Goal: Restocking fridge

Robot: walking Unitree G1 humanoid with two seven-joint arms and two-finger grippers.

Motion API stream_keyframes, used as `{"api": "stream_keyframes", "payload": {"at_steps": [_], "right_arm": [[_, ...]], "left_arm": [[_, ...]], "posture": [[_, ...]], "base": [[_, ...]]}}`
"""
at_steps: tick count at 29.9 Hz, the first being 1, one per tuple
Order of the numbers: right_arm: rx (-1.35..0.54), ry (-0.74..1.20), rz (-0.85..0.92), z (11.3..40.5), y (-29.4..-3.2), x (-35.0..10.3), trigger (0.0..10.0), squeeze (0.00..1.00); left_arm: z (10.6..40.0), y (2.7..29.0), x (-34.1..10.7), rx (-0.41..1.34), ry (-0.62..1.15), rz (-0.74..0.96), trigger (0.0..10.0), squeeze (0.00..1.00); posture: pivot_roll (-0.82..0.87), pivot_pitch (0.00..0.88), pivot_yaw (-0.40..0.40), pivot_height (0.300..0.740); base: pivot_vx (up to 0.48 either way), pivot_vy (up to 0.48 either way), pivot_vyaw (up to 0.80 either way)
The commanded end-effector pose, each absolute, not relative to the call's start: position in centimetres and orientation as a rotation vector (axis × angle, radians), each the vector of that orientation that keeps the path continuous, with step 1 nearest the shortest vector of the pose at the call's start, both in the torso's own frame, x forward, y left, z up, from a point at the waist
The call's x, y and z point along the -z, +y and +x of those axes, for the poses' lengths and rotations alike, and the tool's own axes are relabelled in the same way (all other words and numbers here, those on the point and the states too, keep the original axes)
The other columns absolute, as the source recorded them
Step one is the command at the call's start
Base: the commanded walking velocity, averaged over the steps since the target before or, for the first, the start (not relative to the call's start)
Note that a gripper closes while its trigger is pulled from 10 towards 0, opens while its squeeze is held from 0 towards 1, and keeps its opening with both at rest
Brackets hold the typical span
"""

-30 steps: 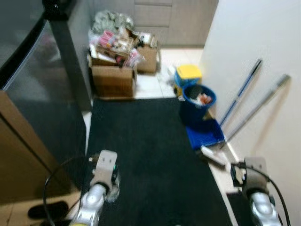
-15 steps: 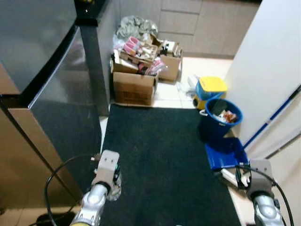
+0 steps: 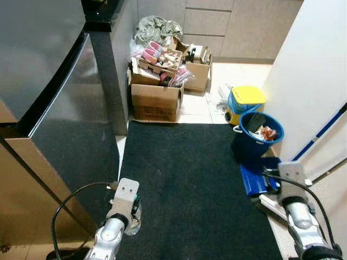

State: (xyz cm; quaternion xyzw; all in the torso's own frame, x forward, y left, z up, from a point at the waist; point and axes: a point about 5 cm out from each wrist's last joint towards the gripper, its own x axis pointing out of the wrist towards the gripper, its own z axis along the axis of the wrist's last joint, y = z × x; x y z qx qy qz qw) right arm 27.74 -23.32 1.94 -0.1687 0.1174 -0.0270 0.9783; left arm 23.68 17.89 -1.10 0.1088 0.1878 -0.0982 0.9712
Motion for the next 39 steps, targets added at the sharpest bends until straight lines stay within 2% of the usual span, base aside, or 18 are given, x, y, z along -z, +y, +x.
{"api": "stream_keyframes", "payload": {"at_steps": [1, 7, 10, 16, 17, 18, 26, 29, 38, 39], "right_arm": [[-0.031, 0.223, -0.346, 27.9, -21.8, -1.9, 10.0, 0.00], [-0.162, 0.193, -0.351, 28.2, -20.1, -2.3, 10.0, 0.00], [-0.277, 0.128, -0.333, 29.2, -19.1, -4.3, 10.0, 0.00], [-0.446, 0.051, -0.360, 29.8, -17.6, -6.8, 10.0, 0.00], [-0.497, 0.033, -0.366, 29.8, -17.0, -7.5, 10.0, 0.00], [-0.641, -0.006, -0.393, 29.4, -14.9, -8.9, 10.0, 0.00], [-0.828, -0.063, -0.392, 28.4, -11.8, -11.2, 10.0, 0.00], [-0.936, -0.070, -0.380, 27.3, -10.1, -12.5, 10.0, 0.00], [-0.956, -0.012, -0.352, 26.9, -9.7, -11.9, 10.0, 0.00], [-0.933, -0.012, -0.405, 27.0, -9.8, -12.0, 10.0, 0.00]], "left_arm": [[24.5, 16.4, -0.2, 0.253, 0.309, 0.210, 10.0, 0.00], [26.3, 14.4, -3.3, 0.319, 0.184, 0.158, 10.0, 0.00], [28.2, 12.4, -7.5, 0.419, 0.033, 0.144, 10.0, 0.00], [29.6, 11.9, -10.7, 0.487, -0.033, 0.118, 10.0, 0.00], [29.8, 11.9, -11.3, 0.506, -0.041, 0.121, 10.0, 0.00], [30.7, 11.9, -12.7, 0.541, -0.046, 0.129, 10.0, 0.00], [31.3, 11.4, -14.7, 0.585, -0.053, 0.039, 10.0, 0.00], [31.1, 11.1, -16.8, 0.659, -0.074, -0.034, 10.0, 0.00], [29.9, 10.9, -19.5, 0.841, -0.122, -0.106, 10.0, 0.00], [29.6, 10.8, -19.9, 0.865, -0.114, -0.125, 10.0, 0.00]], "posture": [[-0.01, 0.000, -0.091, 0.740], [-0.01, 0.000, -0.092, 0.740], [-0.02, 0.000, -0.094, 0.740], [-0.02, 0.000, -0.099, 0.740], [-0.03, 0.000, -0.104, 0.740], [-0.04, 0.000, -0.108, 0.740], [-0.04, 0.000, -0.120, 0.740], [-0.04, 0.000, -0.123, 0.740], [-0.04, 0.000, -0.121, 0.740], [-0.03, 0.000, -0.110, 0.740]], "base": [[0.000, 0.000, 0.00], [0.000, 0.000, 0.00], [0.000, 0.000, 0.00], [0.000, 0.000, 0.00], [0.000, 0.000, 0.00], [0.000, 0.000, 0.00], [0.000, 0.000, 0.00], [0.000, 0.000, 0.00], [0.000, 0.000, 0.00], [0.000, 0.000, 0.00]]}}
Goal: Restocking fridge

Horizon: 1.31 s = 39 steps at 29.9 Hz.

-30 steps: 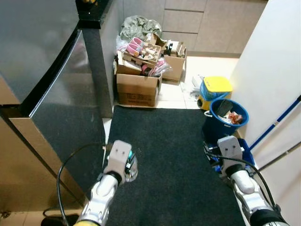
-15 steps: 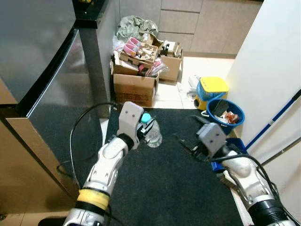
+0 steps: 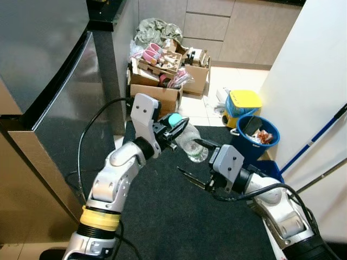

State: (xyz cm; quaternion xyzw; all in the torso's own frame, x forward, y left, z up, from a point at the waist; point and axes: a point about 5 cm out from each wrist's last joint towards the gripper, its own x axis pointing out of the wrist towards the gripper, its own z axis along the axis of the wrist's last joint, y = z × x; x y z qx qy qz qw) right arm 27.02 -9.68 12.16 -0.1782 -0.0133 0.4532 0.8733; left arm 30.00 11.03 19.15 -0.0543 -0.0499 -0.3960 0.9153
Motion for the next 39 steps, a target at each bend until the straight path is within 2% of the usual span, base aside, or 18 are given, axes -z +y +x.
{"api": "stream_keyframes", "payload": {"at_steps": [1, 2, 4, 7, 10, 16, 17, 18, 24, 27, 28, 30, 36, 39], "right_arm": [[-0.939, -0.008, -0.447, 26.9, -9.7, -11.9, 10.0, 0.00], [-0.947, -0.003, -0.476, 26.8, -9.7, -11.7, 10.0, 0.00], [-0.941, -0.010, -0.426, 26.9, -9.5, -12.1, 10.0, 0.00], [-0.903, -0.079, -0.291, 27.3, -9.0, -14.1, 10.0, 0.00], [-0.873, -0.200, -0.299, 28.0, -8.5, -17.2, 10.0, 0.00], [-0.880, -0.301, -0.332, 28.0, -7.6, -20.0, 10.0, 0.00], [-0.881, -0.341, -0.357, 27.9, -7.3, -20.8, 10.0, 0.97], [-0.877, -0.368, -0.391, 27.8, -7.1, -21.4, 10.0, 1.00], [-0.880, -0.390, -0.502, 27.5, -7.1, -22.0, 10.0, 1.00], [-0.909, -0.326, -0.598, 27.1, -7.2, -20.9, 10.0, 1.00], [-0.918, -0.259, -0.585, 27.1, -7.4, -19.3, 10.0, 0.00], [-0.918, -0.245, -0.577, 27.0, -7.5, -18.9, 10.0, 0.00], [-0.819, -0.072, -0.265, 27.6, -8.9, -14.6, 10.0, 0.00], [-0.803, -0.048, -0.267, 27.5, -9.1, -13.8, 10.0, 0.00]], "left_arm": [[29.6, 10.7, -20.0, 0.865, -0.112, -0.128, 10.0, 0.00], [29.6, 10.7, -20.1, 0.866, -0.109, -0.131, 10.0, 0.00], [29.6, 10.5, -20.4, 0.871, -0.113, -0.141, 10.0, 0.00], [29.7, 10.0, -21.4, 0.887, -0.145, -0.159, 10.0, 0.00], [30.0, 10.2, -22.8, 0.874, -0.181, -0.149, 10.0, 0.00], [30.5, 11.2, -23.3, 0.833, -0.182, -0.071, 10.0, 0.00], [30.9, 11.8, -23.1, 0.801, -0.169, -0.034, 10.0, 0.00], [31.5, 12.3, -22.8, 0.751, -0.153, 0.000, 10.0, 0.00], [33.0, 13.2, -21.8, 0.603, -0.101, 0.026, 10.0, 0.00], [33.9, 13.6, -21.5, 0.501, -0.076, 0.017, 10.0, 0.00], [34.0, 13.6, -21.5, 0.509, -0.071, 0.011, 10.0, 0.00], [34.0, 13.6, -21.5, 0.515, -0.071, 0.011, 10.0, 0.00], [33.1, 13.3, -20.5, 0.618, -0.028, 0.014, 10.0, 0.00], [32.9, 13.2, -20.6, 0.646, -0.030, 0.002, 10.0, 0.00]], "posture": [[-0.04, 0.000, -0.107, 0.740], [-0.03, 0.000, -0.106, 0.740], [-0.03, 0.000, -0.106, 0.740], [-0.03, 0.000, -0.101, 0.740], [-0.03, 0.000, -0.095, 0.740], [-0.03, 0.000, -0.089, 0.740], [-0.03, 0.000, -0.089, 0.740], [-0.02, 0.000, -0.090, 0.740], [-0.03, 0.000, -0.097, 0.740], [-0.03, 0.000, -0.099, 0.740], [-0.03, 0.000, -0.100, 0.740], [-0.03, 0.000, -0.100, 0.740], [-0.02, 0.000, -0.094, 0.740], [-0.02, 0.000, -0.090, 0.740]], "base": [[0.000, 0.000, 0.00], [0.000, 0.000, 0.00], [0.000, 0.000, 0.00], [0.000, 0.000, 0.00], [0.000, 0.000, 0.00], [0.000, 0.000, 0.00], [0.000, 0.000, 0.00], [0.000, 0.000, 0.00], [0.000, 0.000, 0.00], [0.000, 0.000, 0.00], [0.000, 0.000, 0.00], [0.000, 0.000, 0.00], [0.000, 0.000, 0.00], [0.000, 0.000, 0.00]]}}
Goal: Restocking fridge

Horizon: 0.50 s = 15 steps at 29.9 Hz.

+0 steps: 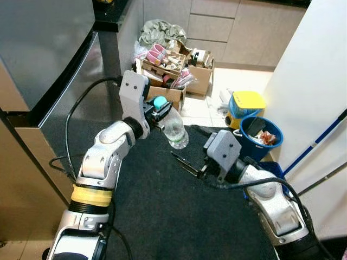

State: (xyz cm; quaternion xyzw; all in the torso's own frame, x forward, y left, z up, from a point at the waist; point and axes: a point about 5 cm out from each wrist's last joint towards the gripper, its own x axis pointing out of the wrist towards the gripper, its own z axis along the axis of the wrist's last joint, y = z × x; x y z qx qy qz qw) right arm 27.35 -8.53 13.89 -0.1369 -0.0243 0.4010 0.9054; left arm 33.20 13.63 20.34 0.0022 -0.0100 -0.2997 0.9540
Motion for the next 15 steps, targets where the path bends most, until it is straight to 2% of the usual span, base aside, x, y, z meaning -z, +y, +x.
{"api": "stream_keyframes", "payload": {"at_steps": [1, 9, 15], "right_arm": [[-0.795, -0.049, -0.264, 27.4, -9.1, -13.7, 10.0, 0.00], [-0.762, -0.099, -0.214, 28.1, -9.2, -14.8, 10.0, 0.00], [-0.814, -0.116, -0.217, 28.0, -8.5, -15.0, 10.0, 0.00]], "left_arm": [[32.7, 13.0, -20.7, 0.667, -0.034, -0.011, 10.0, 0.00], [32.0, 11.6, -20.3, 0.760, -0.021, -0.061, 10.0, 0.00], [31.7, 10.2, -19.6, 0.807, 0.001, -0.081, 10.0, 0.00]], "posture": [[-0.02, 0.000, -0.086, 0.740], [-0.03, 0.000, -0.077, 0.740], [-0.03, 0.000, -0.071, 0.740]], "base": [[0.000, 0.000, 0.00], [0.000, 0.000, 0.00], [0.000, 0.000, 0.00]]}}
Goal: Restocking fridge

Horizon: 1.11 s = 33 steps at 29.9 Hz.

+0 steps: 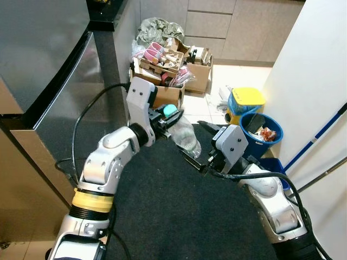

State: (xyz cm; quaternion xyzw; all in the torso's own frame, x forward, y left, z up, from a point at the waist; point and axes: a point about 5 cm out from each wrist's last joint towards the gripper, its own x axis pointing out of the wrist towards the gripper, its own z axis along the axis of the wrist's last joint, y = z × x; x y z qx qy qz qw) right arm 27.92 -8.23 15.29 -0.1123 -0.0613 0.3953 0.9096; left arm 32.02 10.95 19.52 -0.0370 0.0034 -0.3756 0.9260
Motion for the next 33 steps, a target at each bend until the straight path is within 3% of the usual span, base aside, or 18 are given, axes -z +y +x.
{"api": "stream_keyframes", "payload": {"at_steps": [1, 10, 15, 21, 33], "right_arm": [[-0.821, -0.111, -0.224, 28.0, -8.3, -14.8, 10.0, 0.00], [-0.890, -0.063, -0.181, 27.6, -7.4, -14.0, 10.0, 0.00], [-0.774, -0.124, -0.307, 29.2, -8.5, -14.9, 10.0, 0.00], [-0.723, -0.181, -0.335, 29.7, -8.7, -16.2, 10.0, 0.00], [-0.661, -0.088, -0.237, 30.7, -9.4, -15.0, 10.0, 0.00]], "left_arm": [[31.5, 9.9, -19.6, 0.820, 0.000, -0.087, 10.0, 0.00], [31.1, 9.0, -21.4, 0.906, -0.068, -0.127, 10.0, 0.00], [30.7, 8.9, -21.7, 0.937, -0.078, -0.106, 10.0, 0.00], [30.7, 9.2, -20.9, 0.912, -0.052, -0.098, 10.0, 0.00], [29.9, 9.3, -22.0, 0.947, -0.096, -0.147, 10.0, 0.00]], "posture": [[-0.04, 0.000, -0.069, 0.740], [-0.04, 0.000, -0.061, 0.740], [-0.04, 0.000, -0.065, 0.740], [-0.04, 0.000, -0.066, 0.740], [-0.03, 0.000, -0.074, 0.740]], "base": [[0.000, 0.000, 0.00], [0.000, 0.000, 0.00], [0.000, 0.000, 0.00], [0.000, 0.000, 0.00], [0.000, 0.000, 0.00]]}}
